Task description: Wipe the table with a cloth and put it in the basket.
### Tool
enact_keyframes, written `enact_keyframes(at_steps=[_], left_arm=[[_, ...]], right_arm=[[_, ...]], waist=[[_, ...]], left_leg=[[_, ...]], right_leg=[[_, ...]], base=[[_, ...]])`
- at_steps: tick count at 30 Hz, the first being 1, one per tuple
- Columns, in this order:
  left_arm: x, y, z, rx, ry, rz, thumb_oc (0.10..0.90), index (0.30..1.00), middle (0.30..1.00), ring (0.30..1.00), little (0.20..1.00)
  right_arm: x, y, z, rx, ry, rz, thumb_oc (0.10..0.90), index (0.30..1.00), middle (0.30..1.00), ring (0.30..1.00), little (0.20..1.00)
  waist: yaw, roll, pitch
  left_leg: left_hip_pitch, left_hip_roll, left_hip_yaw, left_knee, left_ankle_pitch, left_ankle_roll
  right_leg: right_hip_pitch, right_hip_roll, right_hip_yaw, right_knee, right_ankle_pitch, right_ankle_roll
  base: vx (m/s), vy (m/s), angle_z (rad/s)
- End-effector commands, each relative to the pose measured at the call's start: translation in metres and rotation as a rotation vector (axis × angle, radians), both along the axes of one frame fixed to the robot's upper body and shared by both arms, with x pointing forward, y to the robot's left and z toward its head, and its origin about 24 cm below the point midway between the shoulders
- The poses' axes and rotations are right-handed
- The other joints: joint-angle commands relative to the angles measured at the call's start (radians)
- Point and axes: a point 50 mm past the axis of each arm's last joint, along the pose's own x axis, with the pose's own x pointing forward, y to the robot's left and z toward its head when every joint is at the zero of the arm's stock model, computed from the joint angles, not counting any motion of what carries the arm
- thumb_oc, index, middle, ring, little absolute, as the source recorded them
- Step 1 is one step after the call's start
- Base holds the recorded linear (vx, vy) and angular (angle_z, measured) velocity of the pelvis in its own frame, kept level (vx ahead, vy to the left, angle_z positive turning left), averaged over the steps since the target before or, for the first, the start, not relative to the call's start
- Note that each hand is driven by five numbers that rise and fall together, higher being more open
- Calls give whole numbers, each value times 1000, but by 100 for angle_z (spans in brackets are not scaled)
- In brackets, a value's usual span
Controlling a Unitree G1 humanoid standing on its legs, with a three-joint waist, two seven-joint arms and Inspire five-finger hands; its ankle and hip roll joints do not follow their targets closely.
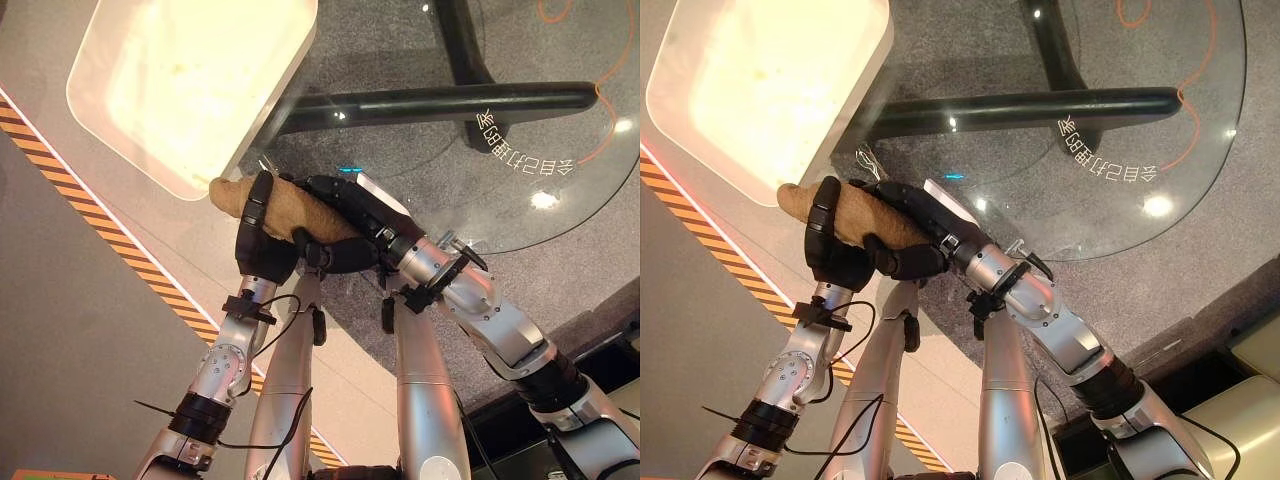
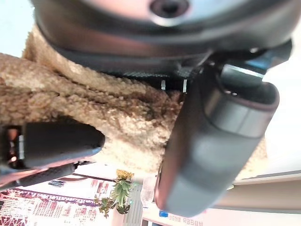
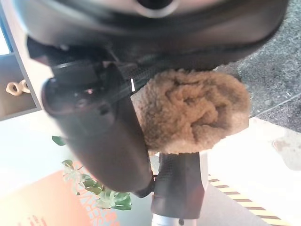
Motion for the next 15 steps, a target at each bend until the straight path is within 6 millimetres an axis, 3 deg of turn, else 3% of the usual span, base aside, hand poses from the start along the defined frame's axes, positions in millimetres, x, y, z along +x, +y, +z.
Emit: enact_keyframes(at_steps=[1,15], left_arm=[[-29,-4,45,-263,-291,-32,100,300,300,300,200],[-31,-5,41,-283,-296,-22,100,300,300,300,200]], right_arm=[[-50,4,70,528,-226,307,800,900,900,900,900],[-54,2,62,605,-205,334,800,900,900,900,900]], waist=[[6,26,-23],[-5,37,-23]], left_leg=[[0,48,-1,49,-67,-16],[4,47,4,36,-60,-16]], right_leg=[[-11,-3,42,-125,143,43],[-14,-1,47,-134,148,44]], base=[[0,0,0],[0,0,0]])
